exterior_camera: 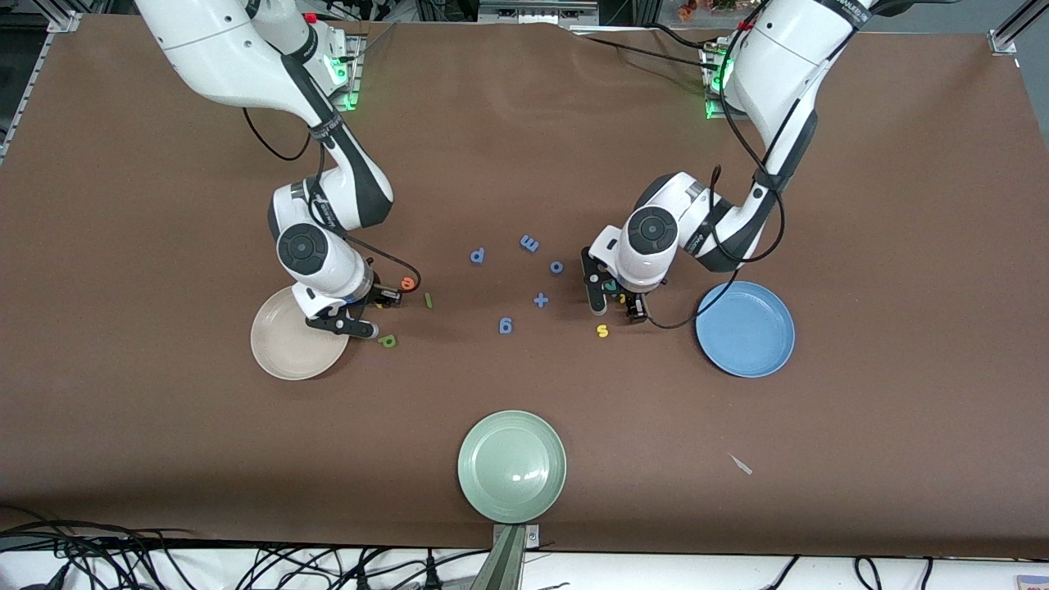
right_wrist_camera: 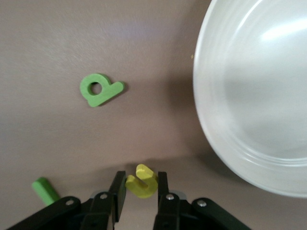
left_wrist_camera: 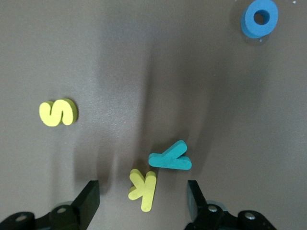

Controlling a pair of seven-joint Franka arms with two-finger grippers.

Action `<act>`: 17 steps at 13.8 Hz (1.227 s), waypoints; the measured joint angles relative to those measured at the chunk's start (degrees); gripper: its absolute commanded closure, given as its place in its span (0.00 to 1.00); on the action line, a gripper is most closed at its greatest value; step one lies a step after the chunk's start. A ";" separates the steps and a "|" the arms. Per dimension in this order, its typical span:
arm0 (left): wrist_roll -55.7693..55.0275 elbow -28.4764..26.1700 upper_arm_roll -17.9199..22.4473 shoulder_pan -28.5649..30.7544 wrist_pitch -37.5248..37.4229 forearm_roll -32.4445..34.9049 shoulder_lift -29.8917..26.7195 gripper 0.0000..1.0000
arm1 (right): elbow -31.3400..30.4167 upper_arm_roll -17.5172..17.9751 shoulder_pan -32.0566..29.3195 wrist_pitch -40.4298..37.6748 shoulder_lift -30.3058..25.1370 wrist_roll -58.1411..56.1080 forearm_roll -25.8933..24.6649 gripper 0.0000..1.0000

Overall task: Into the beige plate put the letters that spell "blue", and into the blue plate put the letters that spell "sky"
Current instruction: 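Carry the yellow u to the beige plate while the left gripper lifts the k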

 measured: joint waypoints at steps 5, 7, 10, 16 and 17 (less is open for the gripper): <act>0.30 0.08 0.04 0.00 0.95 0.06 0.22 1.00 | 1.67 -4.09 -0.17 -5.05 -3.25 -8.31 -0.06 0.75; 0.38 0.04 -0.05 -0.03 0.82 0.06 0.06 1.00 | 1.65 -6.80 -0.39 -5.07 -3.12 -13.69 -0.06 0.62; 0.40 0.38 -0.02 0.02 -0.47 0.06 -0.22 1.00 | 1.63 -7.57 -0.71 -5.11 -2.95 -15.57 -0.06 0.38; 0.45 3.72 0.54 6.47 -15.39 0.06 -8.20 1.00 | 1.61 -6.61 -0.01 -5.09 -2.85 -9.90 0.05 0.33; 0.57 3.94 0.59 8.51 -16.38 0.06 -9.03 1.00 | 1.61 -5.92 0.68 -4.95 -2.75 -7.38 0.05 0.33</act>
